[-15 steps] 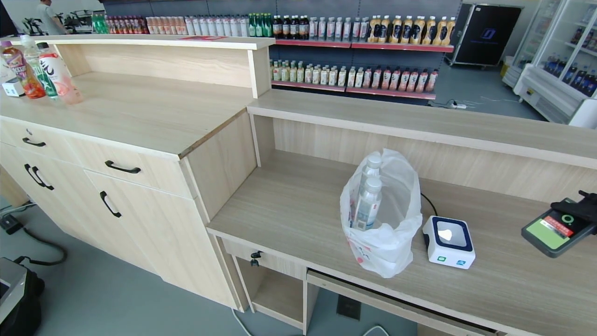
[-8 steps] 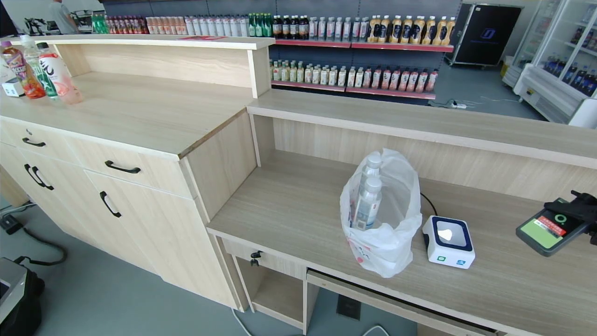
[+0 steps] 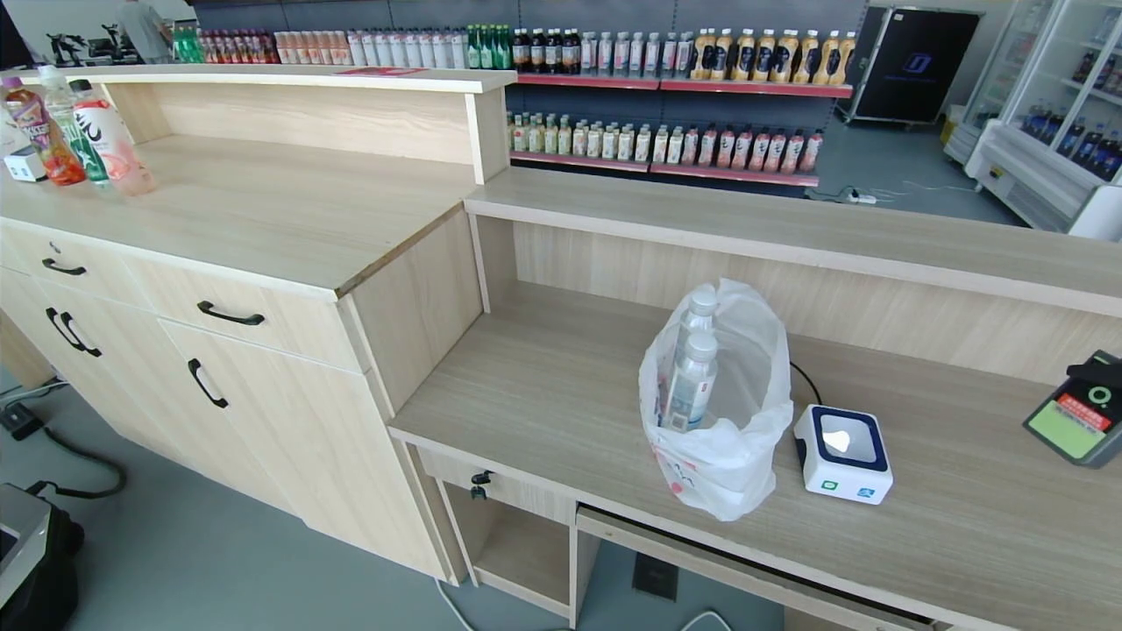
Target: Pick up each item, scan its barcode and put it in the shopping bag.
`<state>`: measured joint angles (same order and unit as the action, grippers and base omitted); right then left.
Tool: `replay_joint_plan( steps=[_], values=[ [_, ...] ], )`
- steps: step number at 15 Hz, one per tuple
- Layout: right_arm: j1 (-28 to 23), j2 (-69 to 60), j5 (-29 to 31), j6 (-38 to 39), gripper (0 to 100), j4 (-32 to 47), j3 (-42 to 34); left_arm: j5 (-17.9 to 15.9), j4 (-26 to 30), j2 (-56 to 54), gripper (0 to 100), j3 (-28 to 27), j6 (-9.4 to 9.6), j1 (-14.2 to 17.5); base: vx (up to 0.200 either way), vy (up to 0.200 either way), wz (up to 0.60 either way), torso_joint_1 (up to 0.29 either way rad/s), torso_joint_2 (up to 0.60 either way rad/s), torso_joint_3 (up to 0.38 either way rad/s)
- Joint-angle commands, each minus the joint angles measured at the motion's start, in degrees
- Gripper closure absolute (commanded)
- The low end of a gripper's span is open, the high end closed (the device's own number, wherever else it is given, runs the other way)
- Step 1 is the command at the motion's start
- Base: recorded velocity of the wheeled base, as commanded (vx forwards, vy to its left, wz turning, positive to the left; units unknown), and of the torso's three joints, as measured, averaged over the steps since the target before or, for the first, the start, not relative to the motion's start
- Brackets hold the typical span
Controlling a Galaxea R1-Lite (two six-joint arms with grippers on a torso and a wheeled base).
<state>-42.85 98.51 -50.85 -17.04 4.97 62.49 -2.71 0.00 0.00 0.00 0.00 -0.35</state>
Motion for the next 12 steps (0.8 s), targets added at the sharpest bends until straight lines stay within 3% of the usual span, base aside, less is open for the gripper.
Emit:
replay_joint_plan(
  steps=[1, 5, 12],
  values=[
    [-0.04, -13.17, 7.43, -9.5, 100, 0.21, -4.66, -0.02, 0.0, 0.09, 0, 0.0, 0.0, 0.0, 0.0, 0.0, 0.0, 0.0, 0.0, 0.0],
    [2.33, -16.33, 7.6, -11.43, 100, 0.04, -5.89, -0.02, 0.0, 0.09, 0, 0.0, 0.0, 0.0, 0.0, 0.0, 0.0, 0.0, 0.0, 0.0],
    [9.98, -13.7, 7.6, -10.03, 100, -4.09, -5.45, 0.07, 0.0, 0.09, 0, 0.0, 0.0, 0.0, 0.0, 0.0, 0.6, 0.002, 0.0, 0.002]
  ],
)
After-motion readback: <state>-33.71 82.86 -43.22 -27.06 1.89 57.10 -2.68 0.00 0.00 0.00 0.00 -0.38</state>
